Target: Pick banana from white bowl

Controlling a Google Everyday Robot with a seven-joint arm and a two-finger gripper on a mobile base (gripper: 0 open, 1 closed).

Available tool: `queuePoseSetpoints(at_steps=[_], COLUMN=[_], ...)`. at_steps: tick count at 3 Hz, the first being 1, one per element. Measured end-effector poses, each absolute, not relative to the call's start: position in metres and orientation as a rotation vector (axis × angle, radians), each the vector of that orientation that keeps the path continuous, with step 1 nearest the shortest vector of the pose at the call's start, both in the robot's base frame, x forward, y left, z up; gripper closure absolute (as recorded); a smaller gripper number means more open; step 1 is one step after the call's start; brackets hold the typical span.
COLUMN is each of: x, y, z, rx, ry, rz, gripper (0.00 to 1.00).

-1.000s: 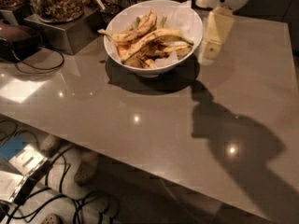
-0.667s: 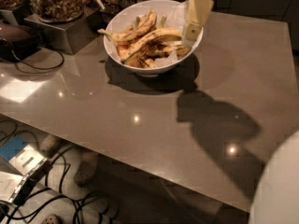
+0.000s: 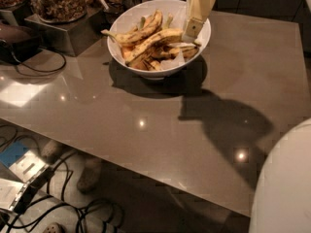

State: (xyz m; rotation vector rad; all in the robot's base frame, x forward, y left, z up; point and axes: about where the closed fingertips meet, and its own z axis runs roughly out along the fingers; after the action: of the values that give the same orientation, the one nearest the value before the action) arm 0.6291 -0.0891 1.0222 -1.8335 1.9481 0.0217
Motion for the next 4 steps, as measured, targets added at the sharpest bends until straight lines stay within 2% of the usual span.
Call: queuePoseSetpoints(at_steps=[2,3,4], x=[0.674,0.691,0.702], y=[-0.062,-0.056,-0.054], z=[0.997,0.986,0.979], rx=[-1.802,-1.776,-1.765], ry=[1.952,1.977,2.015], rz=[0.181,0.196,0.164], gripper=[0.00,0.16,0.36])
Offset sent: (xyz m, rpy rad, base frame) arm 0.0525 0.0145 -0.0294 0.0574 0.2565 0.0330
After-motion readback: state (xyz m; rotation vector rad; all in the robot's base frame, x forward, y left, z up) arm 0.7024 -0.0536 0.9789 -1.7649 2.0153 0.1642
